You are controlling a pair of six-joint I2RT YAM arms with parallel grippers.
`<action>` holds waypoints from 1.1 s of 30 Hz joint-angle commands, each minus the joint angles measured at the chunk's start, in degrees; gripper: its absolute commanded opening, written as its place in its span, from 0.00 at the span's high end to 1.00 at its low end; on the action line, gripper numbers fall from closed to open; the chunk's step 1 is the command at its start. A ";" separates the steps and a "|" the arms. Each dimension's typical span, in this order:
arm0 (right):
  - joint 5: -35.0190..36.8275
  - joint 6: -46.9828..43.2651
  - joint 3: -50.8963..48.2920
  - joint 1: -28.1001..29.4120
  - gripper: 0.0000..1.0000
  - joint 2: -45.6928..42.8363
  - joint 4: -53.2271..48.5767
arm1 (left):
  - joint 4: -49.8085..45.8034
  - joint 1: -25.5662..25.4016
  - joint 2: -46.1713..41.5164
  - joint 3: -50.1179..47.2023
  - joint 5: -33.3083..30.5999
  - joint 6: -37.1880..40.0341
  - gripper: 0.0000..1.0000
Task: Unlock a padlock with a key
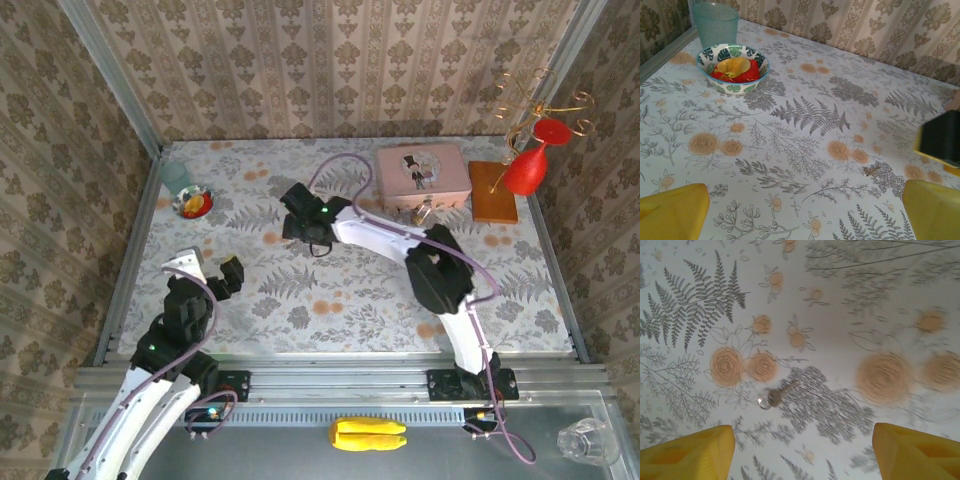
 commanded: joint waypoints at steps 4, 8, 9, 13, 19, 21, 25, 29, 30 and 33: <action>3.84 -1.27 20.54 1.99 0.33 13.65 -17.88 | -5.25 0.93 -1.04 1.73 -3.16 -3.31 0.00; 5.79 -1.70 29.56 2.53 0.38 19.57 -23.22 | -6.28 1.04 -2.56 1.98 -3.69 -3.42 0.00; 5.94 -1.89 31.09 2.58 0.39 20.65 -23.82 | -6.52 1.06 -3.10 1.93 -3.82 -3.52 0.00; 6.61 -2.02 35.10 2.77 0.43 23.80 -24.99 | -7.27 0.89 -4.13 2.10 -4.52 -3.59 0.00; 5.76 -2.46 41.95 2.76 0.45 28.81 -27.41 | -7.25 0.37 -4.22 2.02 -5.06 -3.68 0.00; 5.87 -2.43 43.90 2.76 0.45 30.22 -28.59 | -7.27 0.28 -4.31 2.02 -5.06 -3.76 0.00; 5.20 -1.92 44.64 2.76 0.46 31.36 -29.53 | -7.36 0.19 -4.32 1.93 -5.23 -3.81 0.00; 5.79 -2.08 44.59 2.76 0.49 31.88 -31.46 | -7.43 0.19 -4.32 1.84 -5.41 -3.95 0.00; 6.15 -2.20 44.51 2.76 0.51 31.96 -32.20 | -7.36 0.19 -4.23 1.84 -5.41 -3.95 0.00; 6.93 -2.62 44.24 2.89 0.57 31.65 -33.83 | -7.45 0.17 -4.30 1.80 -5.54 -4.03 0.00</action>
